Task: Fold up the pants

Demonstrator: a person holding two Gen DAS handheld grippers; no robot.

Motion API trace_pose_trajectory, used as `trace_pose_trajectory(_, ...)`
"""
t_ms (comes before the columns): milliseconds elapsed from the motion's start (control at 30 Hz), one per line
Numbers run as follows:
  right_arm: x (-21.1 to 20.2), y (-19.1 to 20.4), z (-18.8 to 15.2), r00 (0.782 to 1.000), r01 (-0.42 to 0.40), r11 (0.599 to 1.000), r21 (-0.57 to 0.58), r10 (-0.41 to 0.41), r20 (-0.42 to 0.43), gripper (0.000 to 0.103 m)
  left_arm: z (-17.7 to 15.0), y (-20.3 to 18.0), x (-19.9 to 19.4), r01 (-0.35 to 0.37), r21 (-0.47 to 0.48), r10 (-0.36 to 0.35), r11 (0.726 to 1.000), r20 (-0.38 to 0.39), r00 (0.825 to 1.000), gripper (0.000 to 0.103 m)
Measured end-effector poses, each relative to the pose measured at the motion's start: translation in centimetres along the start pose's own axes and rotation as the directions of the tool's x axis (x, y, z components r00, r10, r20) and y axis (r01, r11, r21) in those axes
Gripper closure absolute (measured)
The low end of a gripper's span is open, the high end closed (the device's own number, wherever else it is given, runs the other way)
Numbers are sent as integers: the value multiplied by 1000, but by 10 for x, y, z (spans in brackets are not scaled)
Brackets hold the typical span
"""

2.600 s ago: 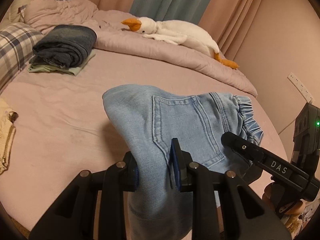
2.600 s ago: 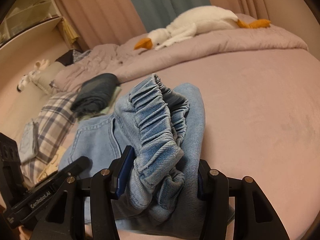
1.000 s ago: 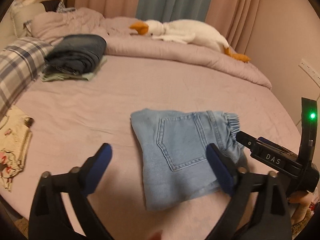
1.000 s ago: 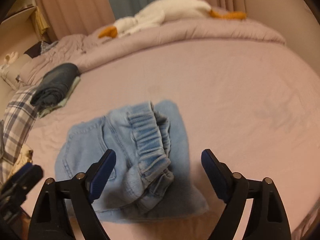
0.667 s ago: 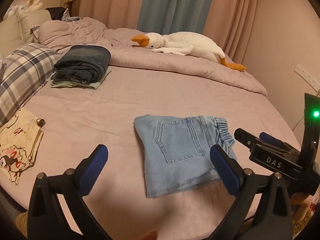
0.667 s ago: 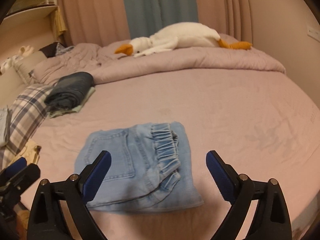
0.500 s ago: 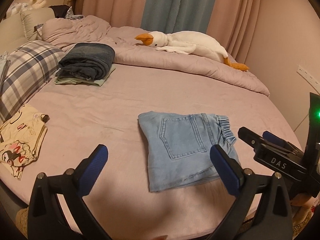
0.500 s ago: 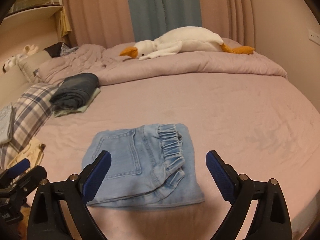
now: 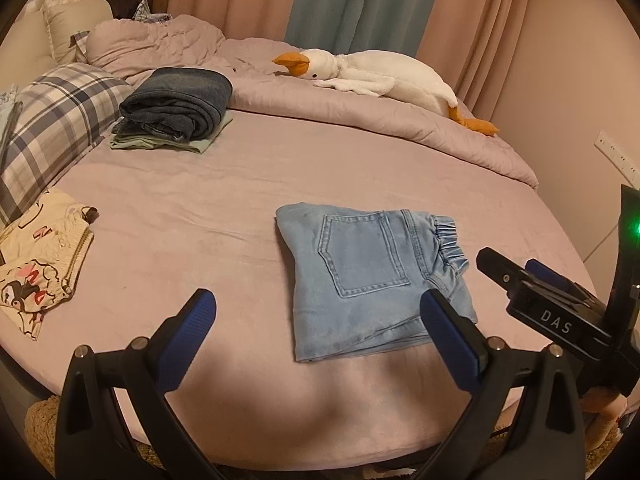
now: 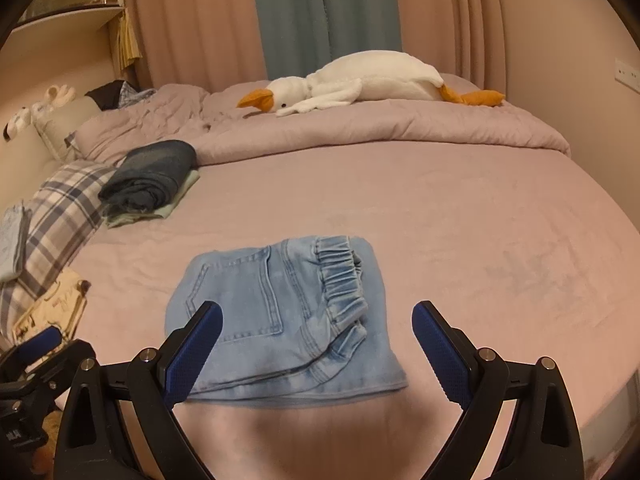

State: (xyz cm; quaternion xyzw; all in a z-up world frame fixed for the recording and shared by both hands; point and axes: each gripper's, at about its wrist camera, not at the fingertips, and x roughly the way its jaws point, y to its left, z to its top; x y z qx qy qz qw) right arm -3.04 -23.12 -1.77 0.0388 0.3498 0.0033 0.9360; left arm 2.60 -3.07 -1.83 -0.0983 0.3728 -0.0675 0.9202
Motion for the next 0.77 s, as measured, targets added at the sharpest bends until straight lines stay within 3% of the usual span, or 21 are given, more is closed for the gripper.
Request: trace_pose_trajectory(767, -3, 1, -2, 1000, 16, 1000, 1, -16, -2, 8, 1, 3, -6, 5, 13, -5, 1000, 5, 1000, 1)
